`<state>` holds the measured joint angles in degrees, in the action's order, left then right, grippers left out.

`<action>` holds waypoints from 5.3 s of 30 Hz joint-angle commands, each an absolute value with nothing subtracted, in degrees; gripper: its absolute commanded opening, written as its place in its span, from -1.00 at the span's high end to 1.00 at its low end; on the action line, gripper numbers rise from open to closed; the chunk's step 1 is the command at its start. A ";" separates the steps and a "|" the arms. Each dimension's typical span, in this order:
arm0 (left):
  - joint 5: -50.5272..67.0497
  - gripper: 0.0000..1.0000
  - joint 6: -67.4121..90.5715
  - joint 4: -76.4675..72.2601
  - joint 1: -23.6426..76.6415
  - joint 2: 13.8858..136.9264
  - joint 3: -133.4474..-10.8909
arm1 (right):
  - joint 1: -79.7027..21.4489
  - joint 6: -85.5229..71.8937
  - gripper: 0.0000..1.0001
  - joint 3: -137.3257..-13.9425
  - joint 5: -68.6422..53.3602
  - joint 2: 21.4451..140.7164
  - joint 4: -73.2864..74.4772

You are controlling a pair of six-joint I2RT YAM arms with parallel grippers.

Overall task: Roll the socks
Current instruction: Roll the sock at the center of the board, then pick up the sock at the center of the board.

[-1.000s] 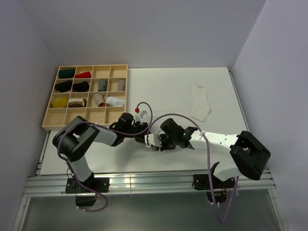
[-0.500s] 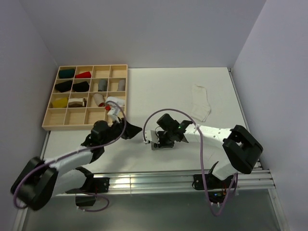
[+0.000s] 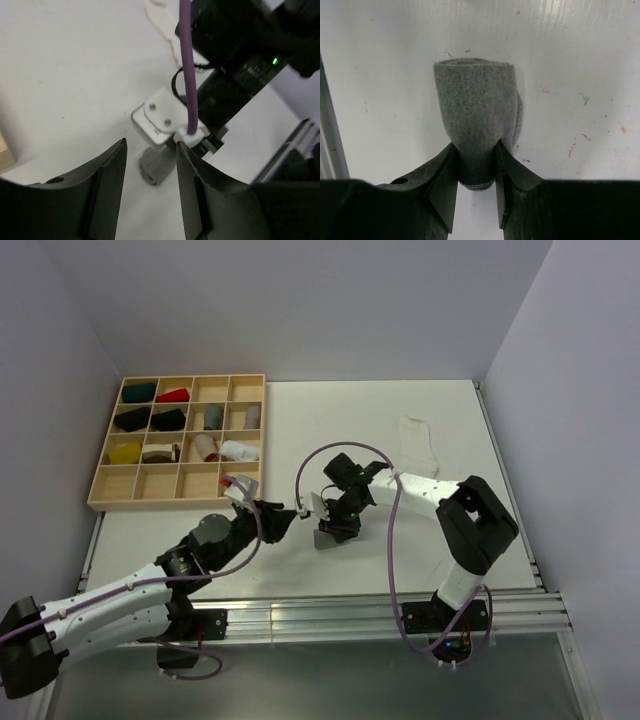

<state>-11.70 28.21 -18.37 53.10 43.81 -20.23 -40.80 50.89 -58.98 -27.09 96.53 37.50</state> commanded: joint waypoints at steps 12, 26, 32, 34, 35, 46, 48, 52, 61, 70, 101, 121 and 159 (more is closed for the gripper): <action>-27.24 -0.18 7.66 -19.25 70.57 55.62 -24.87 | -36.48 53.79 0.63 -66.88 -27.69 107.93 51.59; -23.21 -0.23 -4.65 -31.10 74.53 72.50 -26.19 | -35.60 53.79 0.64 -70.05 -27.51 112.50 54.67; -21.71 -0.26 -9.93 -38.40 75.15 79.71 -26.46 | -35.42 53.70 0.65 -71.36 -28.21 114.43 56.50; -20.92 -0.29 -11.68 -41.03 75.15 81.90 -26.54 | -35.25 53.70 0.65 -72.24 -28.82 115.31 57.21; -20.92 -0.29 -12.30 -41.91 75.15 82.70 -26.72 | -35.16 53.79 0.65 -72.51 -28.92 115.57 57.91; -22.06 -0.31 -19.68 -50.53 75.15 93.86 -27.95 | -34.98 53.61 0.66 -73.65 -28.92 117.69 59.41; -22.76 -0.30 -20.82 -51.42 75.15 94.57 -28.56 | -34.98 53.88 0.66 -73.83 -29.09 118.04 59.94; -22.59 -0.30 -22.32 -50.27 75.15 97.46 -30.06 | -34.98 54.05 0.66 -74.53 -29.36 118.83 60.82; -19.78 -0.25 -19.95 -44.22 72.78 98.97 -32.17 | -34.89 54.84 0.67 -74.79 -29.27 119.09 62.40; -15.04 -0.13 -15.91 -36.22 71.02 98.88 -34.10 | -34.81 55.81 0.68 -75.23 -29.44 119.62 63.63; -3.87 0.21 -8.35 -14.95 66.53 109.06 -46.23 | -33.84 57.04 0.66 -76.20 -29.71 119.53 66.53; -0.53 0.99 -8.09 -8.08 66.45 114.52 -50.45 | -27.96 56.16 -0.05 -78.13 -32.61 111.99 71.01; -2.64 0.99 -5.63 -12.57 60.56 98.44 -49.40 | -2.55 36.30 -0.09 -79.45 -30.94 80.60 63.90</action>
<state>-3.25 -7.75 -16.21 62.63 101.80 -50.78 -2.94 37.82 -80.73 -31.86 81.69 65.49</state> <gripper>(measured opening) 0.412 0.544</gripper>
